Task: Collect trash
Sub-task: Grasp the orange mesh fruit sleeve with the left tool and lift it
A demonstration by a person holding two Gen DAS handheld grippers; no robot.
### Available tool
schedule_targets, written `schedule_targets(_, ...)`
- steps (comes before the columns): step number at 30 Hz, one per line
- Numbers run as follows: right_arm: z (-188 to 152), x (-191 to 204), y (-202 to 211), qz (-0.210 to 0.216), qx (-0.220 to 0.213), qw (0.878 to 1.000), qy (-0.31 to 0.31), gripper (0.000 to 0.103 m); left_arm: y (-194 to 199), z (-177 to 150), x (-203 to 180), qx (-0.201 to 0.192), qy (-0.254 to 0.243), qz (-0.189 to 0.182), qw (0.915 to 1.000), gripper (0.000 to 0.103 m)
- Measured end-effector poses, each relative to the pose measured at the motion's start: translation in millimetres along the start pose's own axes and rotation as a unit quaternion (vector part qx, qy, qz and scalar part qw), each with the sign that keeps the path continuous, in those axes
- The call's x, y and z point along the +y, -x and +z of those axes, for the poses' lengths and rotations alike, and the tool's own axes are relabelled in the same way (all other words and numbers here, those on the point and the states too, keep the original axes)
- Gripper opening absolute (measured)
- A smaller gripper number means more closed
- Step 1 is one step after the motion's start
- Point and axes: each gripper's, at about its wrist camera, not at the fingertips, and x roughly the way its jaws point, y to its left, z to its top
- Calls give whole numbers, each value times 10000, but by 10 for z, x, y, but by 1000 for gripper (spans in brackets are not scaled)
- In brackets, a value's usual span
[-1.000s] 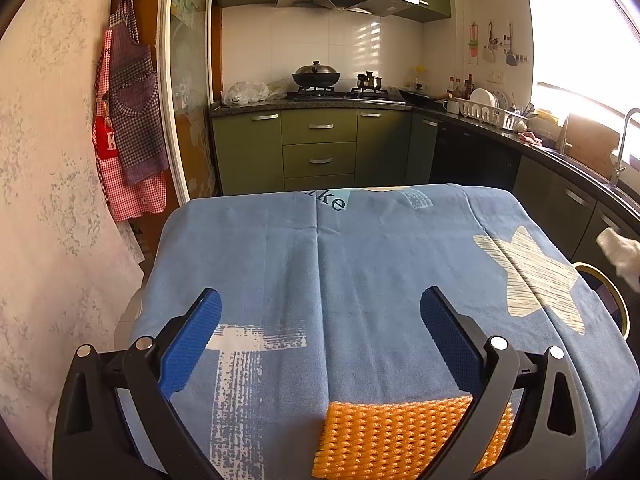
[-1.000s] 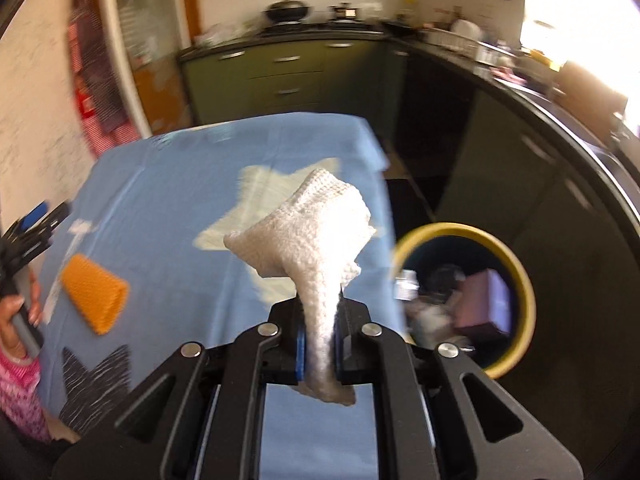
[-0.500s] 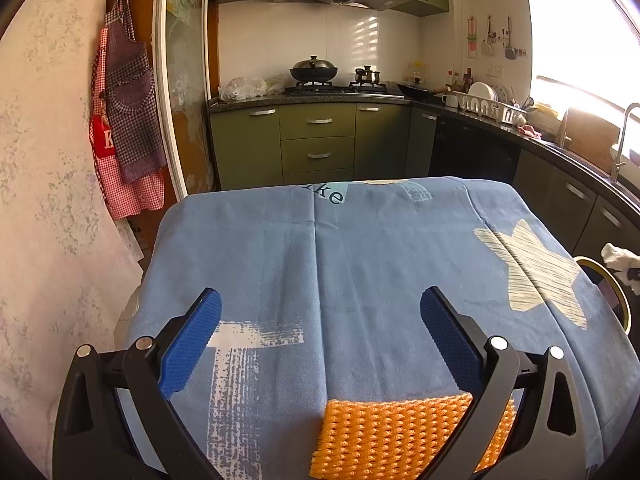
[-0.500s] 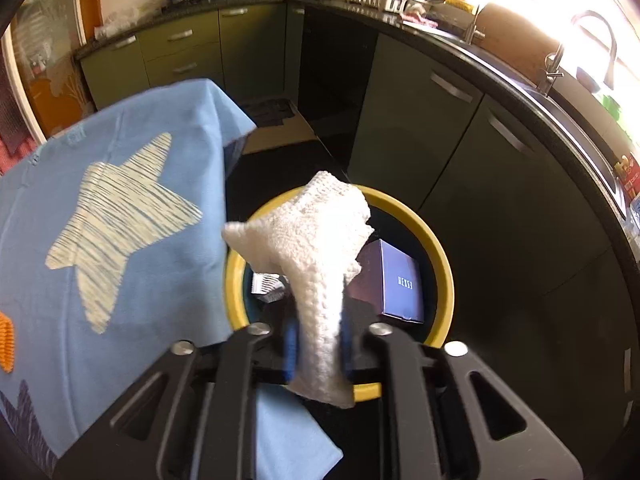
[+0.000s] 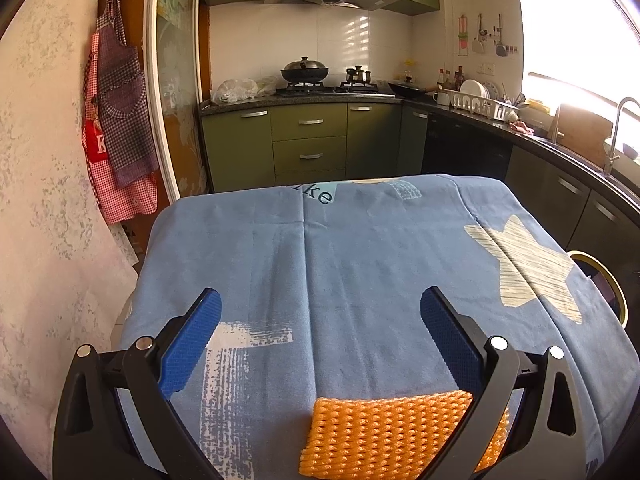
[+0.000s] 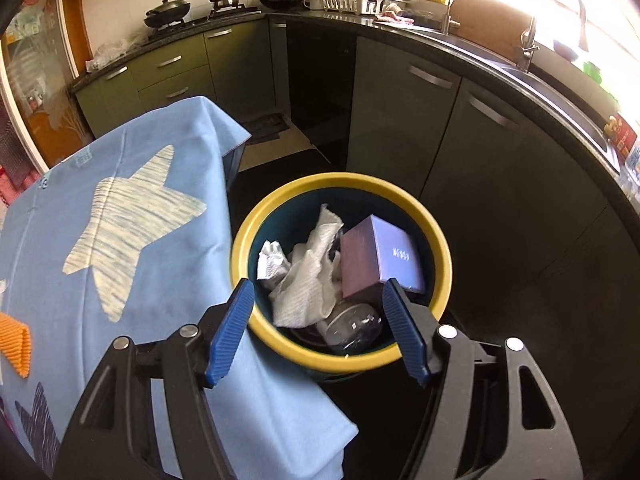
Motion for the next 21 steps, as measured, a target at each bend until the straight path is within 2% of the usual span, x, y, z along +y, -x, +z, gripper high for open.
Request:
schedule_targets(7,-161,65,143,337,-89,9994,26,66,-134,-35,-146,414,-191,-294,9985,98)
schedule_targets(10,-186,73,177,387,-103,9992,67,66,-134,-17,-197,636,-386,-657,9951,98)
schedule_targets(13,-202,65,204,438,-138,9989,64,67,-124,22,-252,961,-924,-1240,9833,98)
schedule_targets(16,-215,83,186,472,-119,9988,80,67,-90,57,-309,1188,-1753,-1793,9607,98)
schedule_targets(18,-221,114,156,478,-86,9988,90,68,-25,67,-352,1174,-2386,-2204,9385,98)
schedule_targets(19,-225,140,134,482,-52,9988,110,68,11,44,-383,1226,-2810,-2615,9152,98)
schedule_targets(21,-223,193,102,485,2,9987,161,68,55,-5,-449,1283,-3456,-2979,8805,98)
